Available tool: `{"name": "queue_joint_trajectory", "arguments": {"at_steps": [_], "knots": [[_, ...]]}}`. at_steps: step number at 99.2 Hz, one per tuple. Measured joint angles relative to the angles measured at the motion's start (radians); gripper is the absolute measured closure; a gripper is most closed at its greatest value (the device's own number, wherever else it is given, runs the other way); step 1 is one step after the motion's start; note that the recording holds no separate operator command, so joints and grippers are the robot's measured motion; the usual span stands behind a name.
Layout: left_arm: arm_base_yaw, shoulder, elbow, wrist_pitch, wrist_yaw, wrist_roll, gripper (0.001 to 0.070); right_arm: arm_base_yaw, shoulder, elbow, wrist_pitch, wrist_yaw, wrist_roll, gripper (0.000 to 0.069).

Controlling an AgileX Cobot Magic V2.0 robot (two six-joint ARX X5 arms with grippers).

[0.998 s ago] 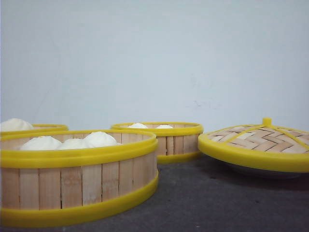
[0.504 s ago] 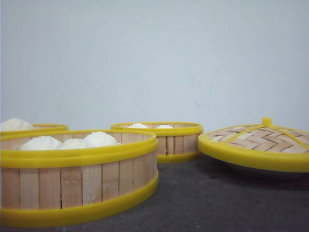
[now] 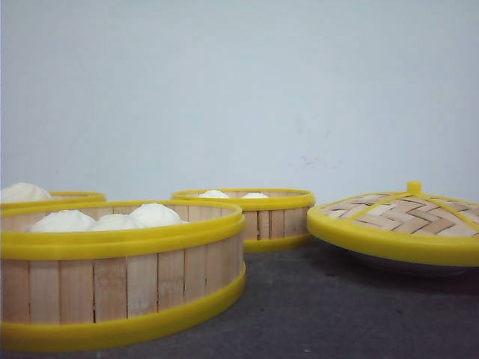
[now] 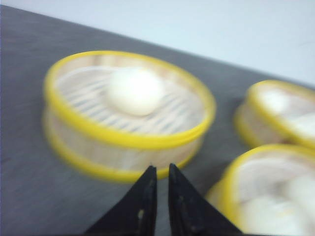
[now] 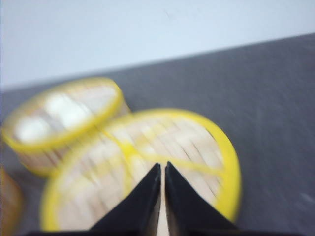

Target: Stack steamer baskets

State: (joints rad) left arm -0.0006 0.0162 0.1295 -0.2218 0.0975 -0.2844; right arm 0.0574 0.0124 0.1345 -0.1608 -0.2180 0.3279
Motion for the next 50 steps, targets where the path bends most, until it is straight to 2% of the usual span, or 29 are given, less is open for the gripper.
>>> {"name": "queue_joint_trajectory", "arguments": {"at_steps": [10, 19, 41, 50], "knots": [[0.0, 0.032, 0.142, -0.006, 0.014, -0.032, 0.0695, 0.0, 0.037, 0.148, -0.035, -0.018, 0.044, 0.0681], [0.0, 0.101, 0.277, -0.054, 0.014, -0.026, 0.0695, 0.0, 0.123, 0.285, -0.105, -0.018, 0.046, 0.0681], [0.0, 0.374, 0.559, -0.252, 0.015, 0.092, 0.0695, 0.0, 0.416, 0.561, -0.299, -0.018, -0.038, 0.0681], [0.0, 0.478, 0.644, -0.324, 0.032, 0.143, 0.0695, 0.0, 0.536, 0.644, -0.353, -0.018, -0.088, 0.0681]]}}
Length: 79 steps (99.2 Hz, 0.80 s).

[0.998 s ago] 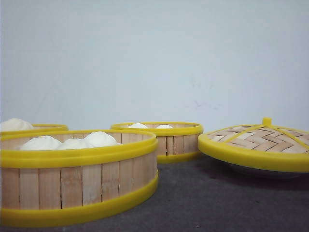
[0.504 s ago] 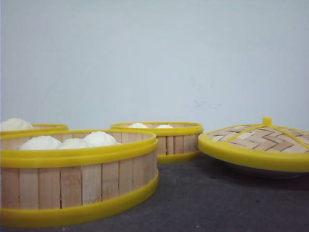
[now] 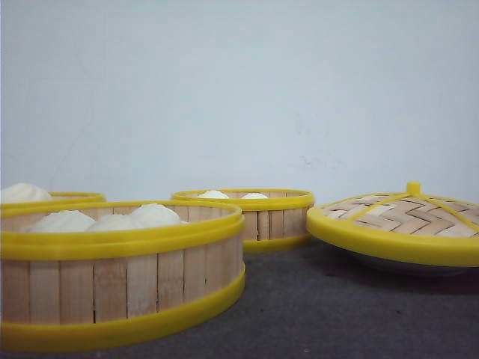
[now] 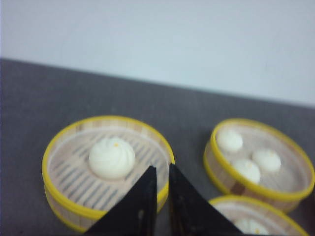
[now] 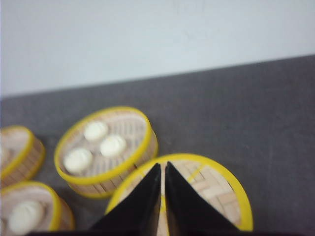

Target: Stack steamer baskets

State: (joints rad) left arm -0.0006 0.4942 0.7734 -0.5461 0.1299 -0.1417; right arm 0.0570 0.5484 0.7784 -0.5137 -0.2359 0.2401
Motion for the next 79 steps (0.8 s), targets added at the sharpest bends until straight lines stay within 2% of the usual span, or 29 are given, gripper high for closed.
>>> {"name": "queue_joint_trajectory", "arguments": {"at_steps": [13, 27, 53, 60, 64, 67, 73, 79], "knots": [[0.0, 0.117, 0.034, -0.044, 0.005, 0.049, 0.0695, 0.0, 0.157, 0.045, -0.03, 0.0, -0.061, 0.0681], [0.0, 0.199, 0.033, -0.082, 0.005, 0.064, 0.0695, 0.0, 0.288, 0.043, -0.082, 0.004, -0.111, 0.0681], [0.0, 0.225, 0.033, -0.096, 0.005, 0.088, 0.0693, 0.001, 0.381, 0.043, -0.092, 0.023, -0.165, 0.0681], [0.0, 0.225, 0.033, -0.097, 0.005, 0.09, 0.064, 0.003, 0.384, 0.043, -0.092, 0.027, -0.168, 0.0676], [0.0, 0.225, 0.033, -0.097, 0.005, 0.09, 0.056, 0.003, 0.384, 0.043, -0.092, 0.027, -0.173, 0.0634], [0.0, 0.225, 0.033, -0.098, 0.005, 0.091, 0.0493, 0.003, 0.384, 0.043, -0.092, 0.026, -0.174, 0.0577], [0.0, 0.226, 0.033, -0.098, 0.005, 0.095, 0.0373, 0.003, 0.384, 0.043, -0.092, 0.027, -0.176, 0.0412], [0.0, 0.226, 0.033, -0.098, 0.005, 0.097, 0.031, 0.003, 0.384, 0.043, -0.091, 0.027, -0.175, 0.0247]]}}
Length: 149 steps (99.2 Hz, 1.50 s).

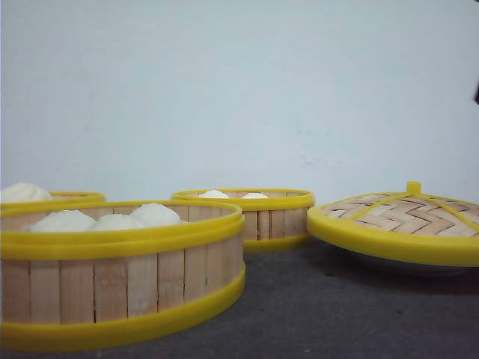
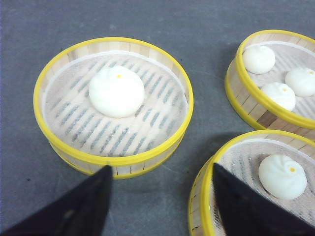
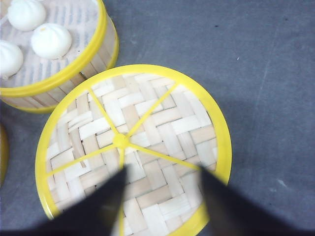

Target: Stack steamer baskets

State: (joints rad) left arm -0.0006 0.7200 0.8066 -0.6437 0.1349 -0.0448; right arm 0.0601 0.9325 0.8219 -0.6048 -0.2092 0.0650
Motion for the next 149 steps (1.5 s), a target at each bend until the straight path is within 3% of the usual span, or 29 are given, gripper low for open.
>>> {"name": "queue_joint_trajectory", "arguments": {"at_steps": [7, 18, 35, 67, 104, 129, 149], "knots": [[0.0, 0.0, 0.0, 0.0, 0.0, 0.0, 0.0285, 0.006, 0.005, 0.0, 0.008, 0.0, 0.002, 0.0149], [0.0, 0.001, 0.0, 0.0, 0.0, 0.0, 0.0282, 0.036, 0.034, 0.0, 0.068, -0.02, 0.02, 0.0107], [0.0, 0.009, 0.0, 0.0, 0.0, 0.0, 0.0282, 0.12, 0.165, 0.037, 0.157, -0.026, 0.063, 0.0102], [0.0, 0.052, 0.0, -0.002, 0.0, 0.0, 0.0282, 0.224, 0.593, 0.367, 0.167, -0.007, 0.072, 0.0102], [0.0, 0.053, 0.0, -0.002, 0.0, 0.0, 0.0282, 0.273, 1.025, 0.763, 0.059, 0.094, 0.056, 0.0105], [0.0, 0.053, 0.0, -0.003, 0.0, 0.0, 0.0282, 0.28, 1.191, 0.923, 0.001, 0.135, 0.035, 0.0194], [0.0, 0.053, 0.0, -0.003, 0.0, 0.0, 0.0282, 0.28, 1.223, 0.924, -0.003, 0.135, 0.034, 0.0483]]}}
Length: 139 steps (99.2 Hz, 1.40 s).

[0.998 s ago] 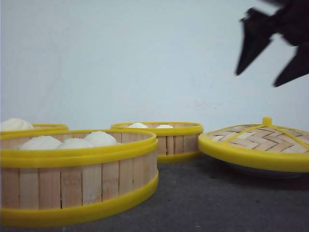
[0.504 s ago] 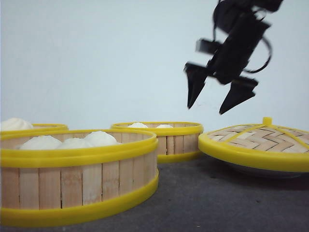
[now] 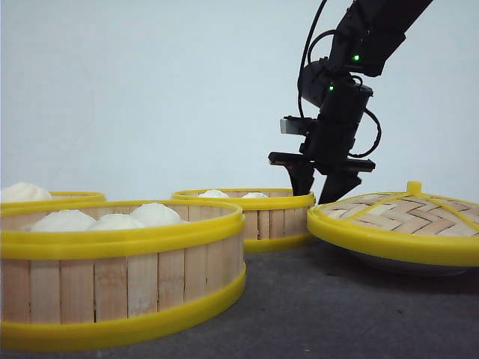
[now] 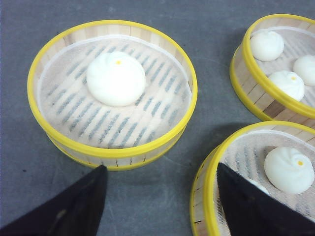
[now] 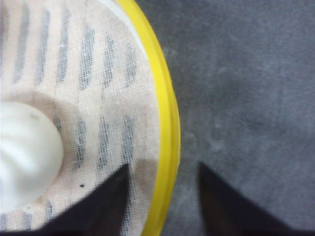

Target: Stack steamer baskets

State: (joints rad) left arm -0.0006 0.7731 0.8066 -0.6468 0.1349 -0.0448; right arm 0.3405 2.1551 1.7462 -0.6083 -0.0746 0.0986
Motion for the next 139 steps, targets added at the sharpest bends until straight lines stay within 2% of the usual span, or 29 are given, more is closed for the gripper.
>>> {"name": "queue_joint_trajectory", "arguments": {"at_steps": [10, 21, 49, 67, 89, 106, 130, 139], "knots": [[0.0, 0.0, 0.0, 0.0, 0.0, 0.0, 0.0282, 0.0, 0.0, 0.003, 0.019, 0.005, 0.007, 0.0608], [0.0, 0.0, 0.0, -0.001, 0.0, 0.0, 0.0282, 0.0, 0.0, 0.004, 0.036, -0.003, 0.006, 0.0663], [0.0, 0.0, 0.0, 0.0, 0.0, 0.0, 0.0282, 0.011, 0.009, 0.047, 0.027, 0.0, 0.072, 0.0666], [0.0, 0.0, 0.0, -0.001, 0.0, 0.0, 0.0282, 0.012, 0.015, 0.222, -0.143, -0.021, 0.164, 0.0666], [0.0, 0.0, 0.0, -0.001, 0.0, 0.0, 0.0282, 0.021, 0.013, 0.426, -0.462, -0.054, 0.188, 0.0666], [0.0, 0.0, 0.0, -0.001, 0.0, 0.0, 0.0282, 0.049, -0.037, 0.438, -0.582, -0.044, 0.188, 0.0666], [0.0, 0.0, 0.0, 0.0, 0.0, 0.0, 0.0282, 0.136, -0.203, 0.44, -0.684, -0.036, 0.165, 0.0666], [0.0, 0.0, 0.0, 0.0, 0.0, 0.0, 0.0282, 0.179, -0.264, 0.425, -0.719, 0.017, 0.15, 0.0666]]}}
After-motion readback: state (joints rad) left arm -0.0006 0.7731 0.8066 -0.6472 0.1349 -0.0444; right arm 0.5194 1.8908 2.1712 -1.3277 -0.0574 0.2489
